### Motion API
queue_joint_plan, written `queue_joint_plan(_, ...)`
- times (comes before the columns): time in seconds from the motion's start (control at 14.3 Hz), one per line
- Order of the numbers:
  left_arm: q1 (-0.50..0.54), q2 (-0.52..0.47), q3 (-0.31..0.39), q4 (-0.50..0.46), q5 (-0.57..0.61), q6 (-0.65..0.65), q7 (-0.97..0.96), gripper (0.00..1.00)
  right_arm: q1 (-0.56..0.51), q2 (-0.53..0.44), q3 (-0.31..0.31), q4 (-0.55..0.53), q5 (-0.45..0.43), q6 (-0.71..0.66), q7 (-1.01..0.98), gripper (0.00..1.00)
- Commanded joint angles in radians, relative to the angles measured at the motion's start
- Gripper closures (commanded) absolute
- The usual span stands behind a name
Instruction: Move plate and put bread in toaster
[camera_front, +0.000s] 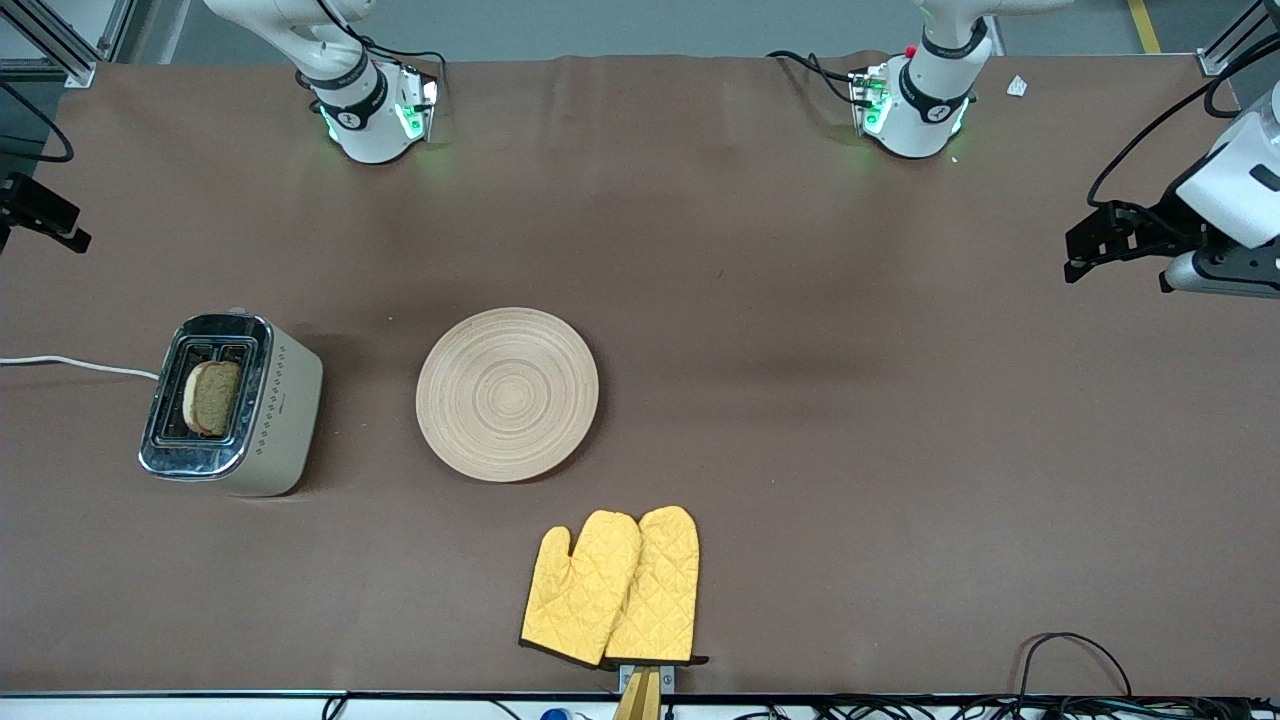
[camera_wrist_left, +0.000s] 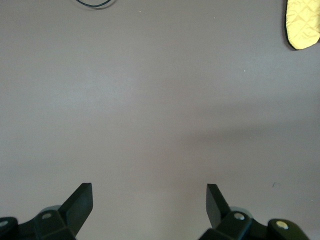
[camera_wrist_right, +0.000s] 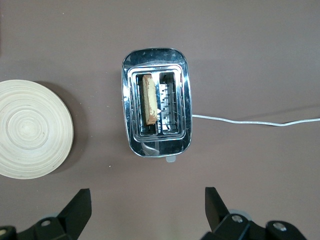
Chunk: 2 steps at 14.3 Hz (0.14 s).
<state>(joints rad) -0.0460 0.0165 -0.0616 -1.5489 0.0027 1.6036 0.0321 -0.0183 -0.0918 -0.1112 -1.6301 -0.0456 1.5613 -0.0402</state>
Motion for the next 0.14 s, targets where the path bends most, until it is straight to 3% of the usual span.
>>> queue_joint_plan(0.0,-0.005,0.014,0.003,0.024,0.022,-0.013,-0.015,0.0,-0.012,0.004,0.008,0.01,0.024,0.0,-0.015,0.0)
queue_joint_plan(0.07,-0.008,0.014,0.002,0.024,0.023,-0.013,-0.015,0.0,-0.012,0.004,0.008,0.01,0.024,0.0,-0.015,0.0)
